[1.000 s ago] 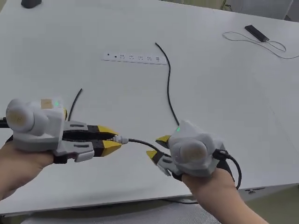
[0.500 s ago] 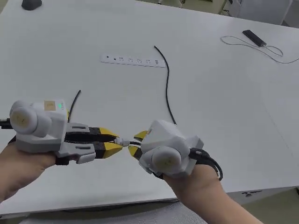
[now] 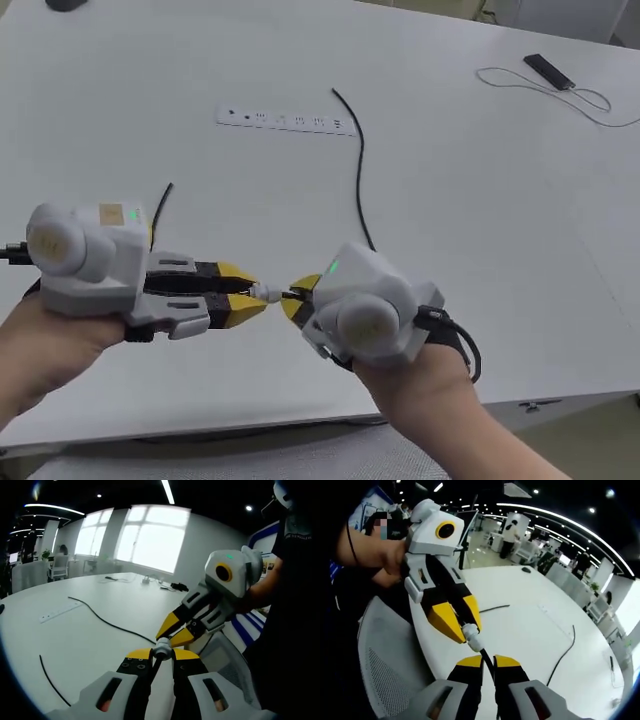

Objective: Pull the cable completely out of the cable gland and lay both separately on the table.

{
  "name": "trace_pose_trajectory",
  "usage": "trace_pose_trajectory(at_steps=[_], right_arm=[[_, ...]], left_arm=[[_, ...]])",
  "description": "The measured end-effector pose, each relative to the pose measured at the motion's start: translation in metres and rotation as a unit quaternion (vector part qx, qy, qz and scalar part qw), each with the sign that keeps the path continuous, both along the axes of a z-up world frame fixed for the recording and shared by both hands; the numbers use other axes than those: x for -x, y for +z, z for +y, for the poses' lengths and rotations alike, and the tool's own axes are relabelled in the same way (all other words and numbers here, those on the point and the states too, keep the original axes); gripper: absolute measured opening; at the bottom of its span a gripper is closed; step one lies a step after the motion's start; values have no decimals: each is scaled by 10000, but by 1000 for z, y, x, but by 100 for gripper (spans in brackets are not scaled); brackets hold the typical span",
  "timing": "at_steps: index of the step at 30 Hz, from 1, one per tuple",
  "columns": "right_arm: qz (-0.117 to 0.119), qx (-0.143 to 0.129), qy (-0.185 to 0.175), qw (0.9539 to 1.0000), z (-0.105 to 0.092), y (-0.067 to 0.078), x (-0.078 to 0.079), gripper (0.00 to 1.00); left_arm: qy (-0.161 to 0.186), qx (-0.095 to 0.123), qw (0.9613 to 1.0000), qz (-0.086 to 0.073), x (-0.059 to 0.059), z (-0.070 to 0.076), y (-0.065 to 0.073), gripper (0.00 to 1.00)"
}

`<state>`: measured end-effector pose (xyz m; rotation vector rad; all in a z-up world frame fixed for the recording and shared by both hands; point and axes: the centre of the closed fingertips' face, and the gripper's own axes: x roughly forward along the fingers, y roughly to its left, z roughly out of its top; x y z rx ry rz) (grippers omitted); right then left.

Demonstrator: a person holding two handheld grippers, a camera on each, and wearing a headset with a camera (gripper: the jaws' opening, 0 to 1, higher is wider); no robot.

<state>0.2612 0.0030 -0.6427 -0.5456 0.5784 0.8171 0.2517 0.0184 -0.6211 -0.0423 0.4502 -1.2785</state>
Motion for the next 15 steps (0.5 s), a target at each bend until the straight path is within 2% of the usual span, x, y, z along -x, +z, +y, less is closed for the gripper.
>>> trace_pose_trajectory(at_steps=[5, 15], right_arm=[[117, -138, -162, 9997, -4, 0, -3, 1], [346, -347, -370, 9981, -7, -6, -3, 0]], left_arm=[[5, 12, 10000, -59, -3, -3, 1, 15], [-22, -57, 10000, -72, -3, -4, -1, 15]])
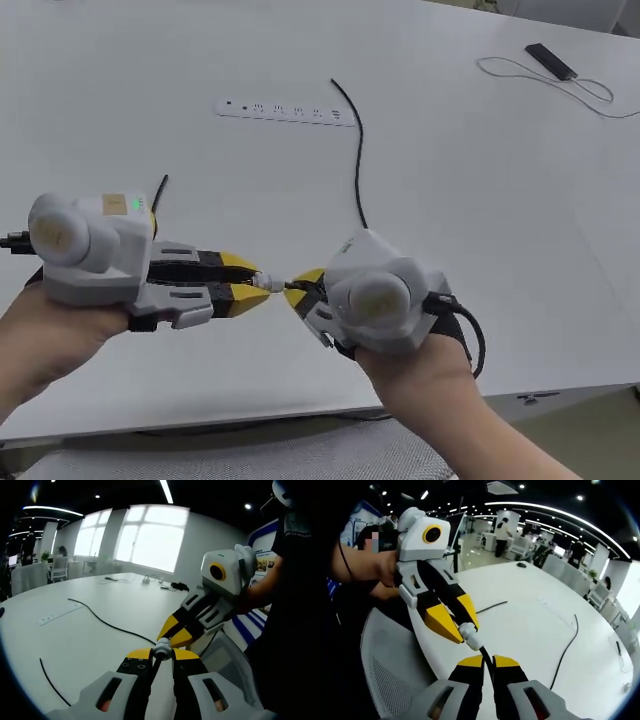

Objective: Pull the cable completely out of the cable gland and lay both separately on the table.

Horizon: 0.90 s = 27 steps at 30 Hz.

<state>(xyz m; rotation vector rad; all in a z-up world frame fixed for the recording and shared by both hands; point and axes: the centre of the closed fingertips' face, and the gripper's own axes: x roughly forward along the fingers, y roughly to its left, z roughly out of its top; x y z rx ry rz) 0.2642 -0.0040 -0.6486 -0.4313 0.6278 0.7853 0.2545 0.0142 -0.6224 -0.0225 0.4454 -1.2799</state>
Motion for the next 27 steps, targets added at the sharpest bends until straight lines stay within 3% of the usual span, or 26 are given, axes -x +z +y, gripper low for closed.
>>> trace_pose_trajectory(at_steps=[11, 19, 27], right_arm=[[265, -31, -405, 9988, -22, -17, -7, 0], [526, -208, -899, 9943, -44, -34, -13, 0], [828, -313, -1395, 9863, -65, -62, -13, 0]], left_arm=[[60, 39, 10000, 56, -4, 5, 1, 15], [87, 148, 9998, 122, -5, 6, 3, 15], [32, 137, 9998, 143, -3, 6, 0, 15]])
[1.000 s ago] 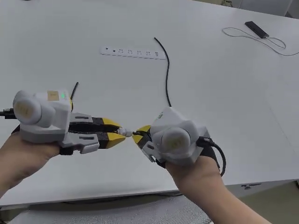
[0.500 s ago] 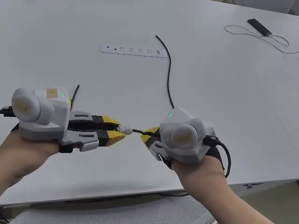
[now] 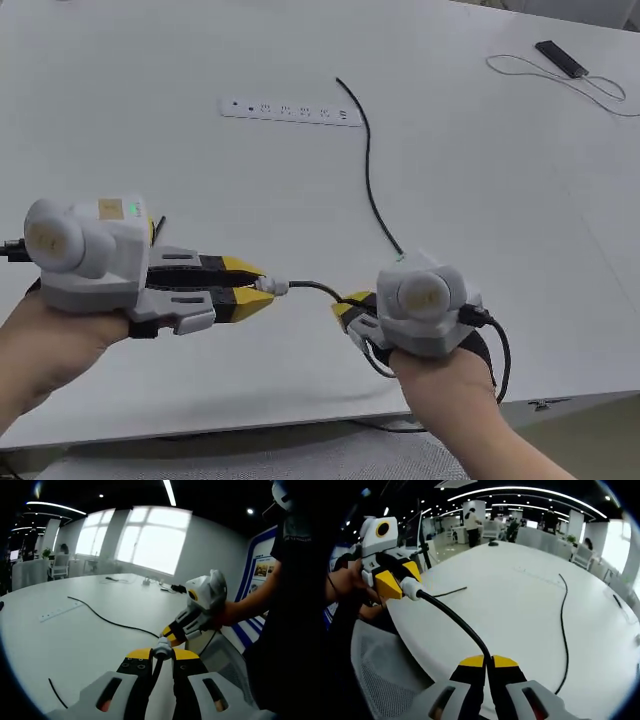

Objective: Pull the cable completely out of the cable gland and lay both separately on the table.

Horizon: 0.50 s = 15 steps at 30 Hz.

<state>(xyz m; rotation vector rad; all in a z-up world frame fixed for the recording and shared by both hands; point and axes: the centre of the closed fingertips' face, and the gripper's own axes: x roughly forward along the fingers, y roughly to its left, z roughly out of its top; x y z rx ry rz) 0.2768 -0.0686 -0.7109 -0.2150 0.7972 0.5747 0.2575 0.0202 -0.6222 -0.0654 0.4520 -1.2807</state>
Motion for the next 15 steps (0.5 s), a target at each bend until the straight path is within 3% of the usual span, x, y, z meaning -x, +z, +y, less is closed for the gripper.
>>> trace_pose_trajectory(at_steps=[2, 3, 4, 7, 15], right_arm=[[106, -55, -181, 9998, -5, -6, 1, 0], [274, -232, -316, 9989, -5, -10, 3, 0], [289, -395, -442, 9978, -6, -11, 2, 0], [33, -103, -113, 9999, -5, -6, 0, 0], [86, -154, -125, 9998, -3, -5, 3, 0]], left_arm=[[-1, -4, 10000, -1, 0, 1, 0, 15], [6, 2, 10000, -1, 1, 1, 0, 15], [19, 2, 10000, -4, 1, 1, 0, 15], [38, -13, 10000, -10, 1, 2, -1, 15], [59, -22, 10000, -22, -2, 7, -1, 15]])
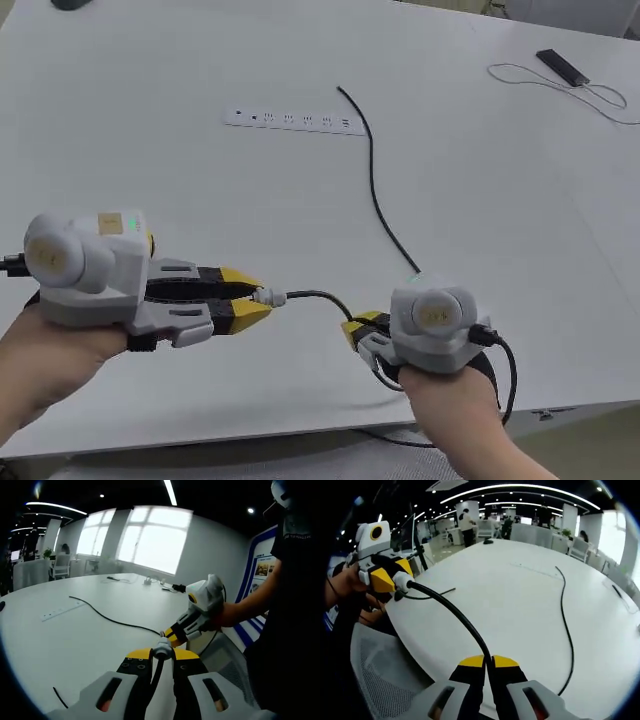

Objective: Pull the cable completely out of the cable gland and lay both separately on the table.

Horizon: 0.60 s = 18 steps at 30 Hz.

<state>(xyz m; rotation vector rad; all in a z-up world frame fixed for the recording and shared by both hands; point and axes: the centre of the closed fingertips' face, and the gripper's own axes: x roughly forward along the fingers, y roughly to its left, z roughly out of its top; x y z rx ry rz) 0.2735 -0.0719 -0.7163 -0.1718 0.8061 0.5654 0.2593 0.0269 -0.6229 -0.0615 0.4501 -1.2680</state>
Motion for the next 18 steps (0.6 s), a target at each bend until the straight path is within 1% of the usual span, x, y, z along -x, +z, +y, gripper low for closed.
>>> trace_pose_trajectory(at_steps=[6, 8, 13, 18], right_arm=[[-46, -21, 58, 10000, 2, 2, 3, 0], [-82, 13, 105, 9999, 2, 2, 4, 1], [-143, 82, 253, 9995, 5, 3, 7, 1], [-175, 115, 318, 9993, 4, 4, 10, 2]], left_arm=[[33, -9, 10000, 0, -1, 4, 0, 15], [39, -41, 10000, -15, -1, 5, -1, 15], [51, -31, 10000, 8, -1, 7, 0, 15], [48, -21, 10000, 24, 0, 6, 0, 15]])
